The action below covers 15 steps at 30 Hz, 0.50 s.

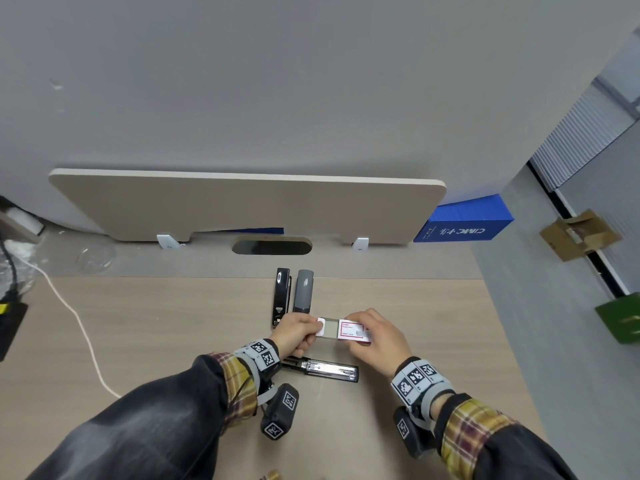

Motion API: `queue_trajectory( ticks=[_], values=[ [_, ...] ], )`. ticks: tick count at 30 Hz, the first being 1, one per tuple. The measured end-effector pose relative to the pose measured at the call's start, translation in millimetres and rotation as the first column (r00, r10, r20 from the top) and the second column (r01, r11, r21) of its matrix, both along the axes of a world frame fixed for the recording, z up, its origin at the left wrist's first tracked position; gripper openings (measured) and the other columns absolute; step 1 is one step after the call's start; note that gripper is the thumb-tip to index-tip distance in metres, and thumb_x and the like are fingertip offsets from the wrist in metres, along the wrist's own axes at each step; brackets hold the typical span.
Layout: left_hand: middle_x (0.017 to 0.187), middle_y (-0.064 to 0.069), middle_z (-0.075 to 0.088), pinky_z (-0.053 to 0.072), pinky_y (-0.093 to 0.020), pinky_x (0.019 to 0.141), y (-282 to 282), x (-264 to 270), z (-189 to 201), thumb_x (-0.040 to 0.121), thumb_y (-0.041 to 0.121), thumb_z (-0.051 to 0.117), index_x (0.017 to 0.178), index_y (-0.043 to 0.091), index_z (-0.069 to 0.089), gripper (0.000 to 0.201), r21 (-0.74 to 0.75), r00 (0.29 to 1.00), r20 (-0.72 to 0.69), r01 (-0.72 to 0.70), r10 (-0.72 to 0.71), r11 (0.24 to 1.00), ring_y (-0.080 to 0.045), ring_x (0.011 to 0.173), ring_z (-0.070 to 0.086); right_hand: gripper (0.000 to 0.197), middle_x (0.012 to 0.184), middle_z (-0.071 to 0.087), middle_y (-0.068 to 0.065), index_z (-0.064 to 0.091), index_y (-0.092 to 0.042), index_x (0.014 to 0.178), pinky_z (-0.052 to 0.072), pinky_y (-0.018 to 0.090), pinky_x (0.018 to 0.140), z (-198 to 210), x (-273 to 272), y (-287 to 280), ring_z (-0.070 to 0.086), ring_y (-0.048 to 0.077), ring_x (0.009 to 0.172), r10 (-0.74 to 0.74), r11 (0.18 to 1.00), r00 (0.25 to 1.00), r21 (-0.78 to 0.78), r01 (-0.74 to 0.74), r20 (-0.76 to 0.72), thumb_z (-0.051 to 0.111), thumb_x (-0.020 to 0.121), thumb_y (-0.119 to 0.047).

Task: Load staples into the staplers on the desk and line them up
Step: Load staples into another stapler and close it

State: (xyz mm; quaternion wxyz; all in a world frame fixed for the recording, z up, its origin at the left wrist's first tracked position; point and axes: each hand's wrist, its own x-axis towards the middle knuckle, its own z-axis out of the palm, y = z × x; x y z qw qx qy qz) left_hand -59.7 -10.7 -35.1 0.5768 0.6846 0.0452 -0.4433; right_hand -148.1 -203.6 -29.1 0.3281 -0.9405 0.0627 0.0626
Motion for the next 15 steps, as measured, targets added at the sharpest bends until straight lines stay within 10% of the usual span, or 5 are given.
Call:
queue_trajectory(
  ticks=[15],
  values=[
    [0.053, -0.002, 0.055, 0.024, -0.013, 0.032, -10.1, -5.7, 5.1, 0.097, 0.008, 0.047, 0.071, 0.007, 0.06, 0.029, -0.06, 0.999, 0.007, 0.045, -0.044, 0.997, -0.007, 0.035, 0.029, 0.036, 0.1, 0.053, -0.016, 0.053, -0.041, 0.113, 0.044, 0.026, 0.073, -6.9, 8.9, 12.8, 0.054, 0.006, 0.09, 0.039, 0.999, 0.999, 0.019, -0.038, -0.029, 0.063, 0.078, -0.043]
  ],
)
